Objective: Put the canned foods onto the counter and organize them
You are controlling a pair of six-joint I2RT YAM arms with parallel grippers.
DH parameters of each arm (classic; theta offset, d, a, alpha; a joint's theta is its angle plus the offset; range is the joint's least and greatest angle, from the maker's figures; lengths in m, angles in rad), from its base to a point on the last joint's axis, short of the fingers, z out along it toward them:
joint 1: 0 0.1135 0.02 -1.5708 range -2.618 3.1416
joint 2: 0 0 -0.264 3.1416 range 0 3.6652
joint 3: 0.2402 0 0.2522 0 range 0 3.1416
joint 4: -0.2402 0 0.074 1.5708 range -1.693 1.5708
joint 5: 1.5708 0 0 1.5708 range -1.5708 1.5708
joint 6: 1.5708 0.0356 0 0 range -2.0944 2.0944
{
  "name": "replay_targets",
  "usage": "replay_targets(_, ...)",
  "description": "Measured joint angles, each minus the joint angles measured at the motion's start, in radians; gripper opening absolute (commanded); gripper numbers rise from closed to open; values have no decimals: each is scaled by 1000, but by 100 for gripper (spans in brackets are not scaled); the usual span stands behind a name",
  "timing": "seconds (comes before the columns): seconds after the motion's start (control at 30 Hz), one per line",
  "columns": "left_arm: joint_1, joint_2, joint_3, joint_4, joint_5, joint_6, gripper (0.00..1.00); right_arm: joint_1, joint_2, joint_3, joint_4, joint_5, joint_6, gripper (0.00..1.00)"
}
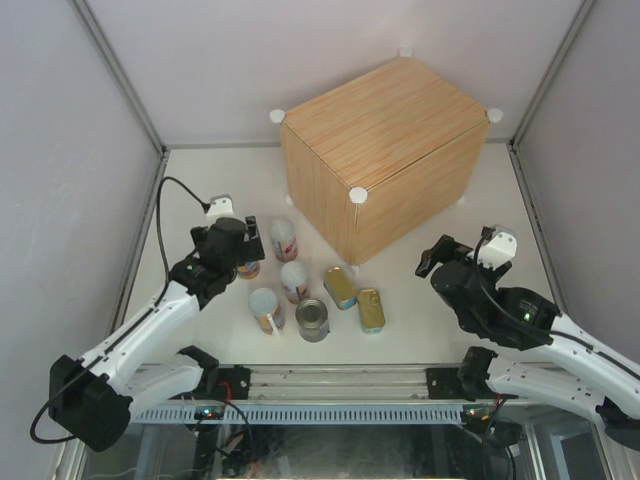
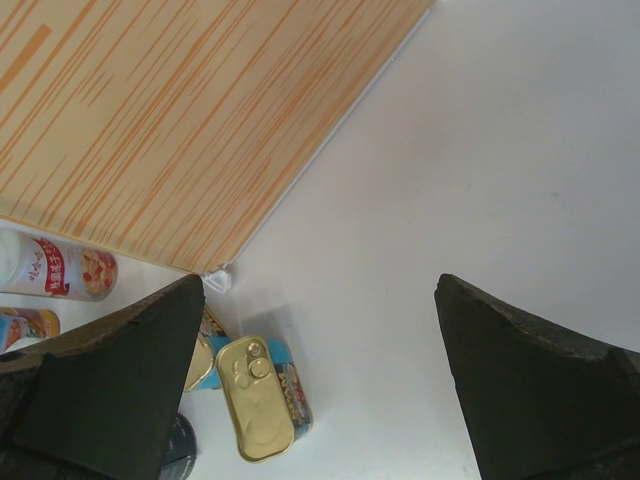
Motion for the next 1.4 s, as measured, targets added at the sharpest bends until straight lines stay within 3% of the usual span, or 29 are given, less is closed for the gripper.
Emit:
replay_targets(0.33,50,42,-20,51,6,10,99,0,12,0,25,0,-8,100)
replay_targets(0.53,68,47,-47,99,43,12,89,0,22,0,30,0,-11,100)
replay_targets(0.73,74,60,-48,128,67,20,71,0,23,0,36,4,-24,100)
replay_targets(0.87,76,67,-48,139,75,29,65,0,24,0,36,5,-26,100)
replay_targets(0.93,76,70,-48,145,75,34,49,0,24,0,36,5,-27,100)
replay_targets(1.07,77,71,-55,159,79,36,3,-1,24,0,36,12,-26,100)
replay_targets(1.4,79,37,-72,156,79,45,0,-3,43,0,35,20,-34,99)
